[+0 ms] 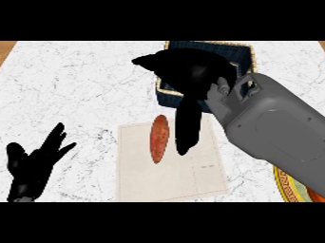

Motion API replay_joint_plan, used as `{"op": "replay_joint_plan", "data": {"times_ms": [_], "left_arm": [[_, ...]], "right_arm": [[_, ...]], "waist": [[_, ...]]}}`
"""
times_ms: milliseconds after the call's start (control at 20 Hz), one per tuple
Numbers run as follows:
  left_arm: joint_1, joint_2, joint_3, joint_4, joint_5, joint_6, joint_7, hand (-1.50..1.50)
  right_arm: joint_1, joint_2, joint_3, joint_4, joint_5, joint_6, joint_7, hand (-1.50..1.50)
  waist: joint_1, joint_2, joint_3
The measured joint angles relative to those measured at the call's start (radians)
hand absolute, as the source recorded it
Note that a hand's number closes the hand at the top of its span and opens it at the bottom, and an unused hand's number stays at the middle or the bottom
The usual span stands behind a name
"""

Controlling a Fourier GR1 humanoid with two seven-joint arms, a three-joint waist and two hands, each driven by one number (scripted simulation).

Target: Pick the sweet potato from the placemat and place it in the basket

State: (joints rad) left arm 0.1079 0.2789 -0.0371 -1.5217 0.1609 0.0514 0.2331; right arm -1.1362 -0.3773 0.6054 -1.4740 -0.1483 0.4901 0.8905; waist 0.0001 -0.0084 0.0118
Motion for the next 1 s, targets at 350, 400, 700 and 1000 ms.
{"op": "replay_joint_plan", "data": {"times_ms": [350,400,700,1000], "left_arm": [[-0.002,-0.009,-0.004,0.005,-0.021,0.007,-0.008,0.0],[-0.001,-0.01,-0.006,0.0,-0.022,0.007,-0.003,0.0],[0.001,-0.017,0.002,0.014,-0.027,0.005,-0.024,0.0],[-0.007,-0.013,0.01,0.022,-0.029,-0.005,-0.018,0.0]], "right_arm": [[0.085,0.055,0.069,0.034,0.127,-0.027,-0.033,-1.5],[0.095,0.059,0.073,0.047,0.142,-0.028,-0.041,-1.5],[0.174,0.088,0.101,0.048,0.225,-0.06,-0.076,-1.5],[0.244,0.11,0.125,0.062,0.312,-0.095,-0.136,-1.5]], "waist": [[0.005,0.001,0.002],[0.006,0.002,0.002],[0.003,0.001,0.004],[0.003,0.0,0.004]]}}
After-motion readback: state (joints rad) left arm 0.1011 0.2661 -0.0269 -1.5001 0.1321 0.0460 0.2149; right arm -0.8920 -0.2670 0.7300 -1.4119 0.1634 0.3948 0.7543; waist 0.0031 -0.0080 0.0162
